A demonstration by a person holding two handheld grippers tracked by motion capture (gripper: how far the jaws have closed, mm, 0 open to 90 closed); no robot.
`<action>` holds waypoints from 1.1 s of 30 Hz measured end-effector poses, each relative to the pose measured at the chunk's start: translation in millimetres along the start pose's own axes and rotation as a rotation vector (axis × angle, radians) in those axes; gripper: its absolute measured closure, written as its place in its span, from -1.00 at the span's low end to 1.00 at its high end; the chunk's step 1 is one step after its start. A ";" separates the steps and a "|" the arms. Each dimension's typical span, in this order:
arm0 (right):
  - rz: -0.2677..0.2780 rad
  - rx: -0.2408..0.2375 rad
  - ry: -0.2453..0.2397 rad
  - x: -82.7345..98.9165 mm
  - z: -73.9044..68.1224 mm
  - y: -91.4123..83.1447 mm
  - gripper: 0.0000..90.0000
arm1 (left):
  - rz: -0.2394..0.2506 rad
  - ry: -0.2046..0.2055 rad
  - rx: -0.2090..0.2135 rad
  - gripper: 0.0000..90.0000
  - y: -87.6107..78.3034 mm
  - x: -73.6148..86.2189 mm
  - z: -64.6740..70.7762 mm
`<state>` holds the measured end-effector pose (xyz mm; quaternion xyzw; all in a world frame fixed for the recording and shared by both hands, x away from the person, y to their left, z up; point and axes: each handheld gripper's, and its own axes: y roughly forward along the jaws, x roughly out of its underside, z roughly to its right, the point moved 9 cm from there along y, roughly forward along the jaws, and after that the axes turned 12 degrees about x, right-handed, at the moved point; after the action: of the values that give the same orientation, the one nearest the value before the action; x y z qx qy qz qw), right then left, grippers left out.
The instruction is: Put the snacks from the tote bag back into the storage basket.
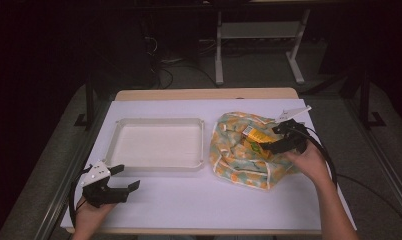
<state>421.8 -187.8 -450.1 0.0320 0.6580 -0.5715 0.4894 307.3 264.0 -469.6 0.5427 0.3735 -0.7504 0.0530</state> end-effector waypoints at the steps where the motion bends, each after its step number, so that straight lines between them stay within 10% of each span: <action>1: -0.011 -0.007 0.016 3.0 0.3 3.1 -0.58 | -0.001 0.000 0.000 -0.63 0.1 0.1 0.0; 33: -0.054 -0.011 -0.012 23.7 -5.1 28.8 0.09 | 0.003 0.003 -0.002 -0.63 -1.1 -0.4 0.1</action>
<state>423.8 -186.2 -487.7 0.0078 0.6587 -0.5811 0.4779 306.9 264.6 -468.7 0.5442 0.3735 -0.7493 0.0539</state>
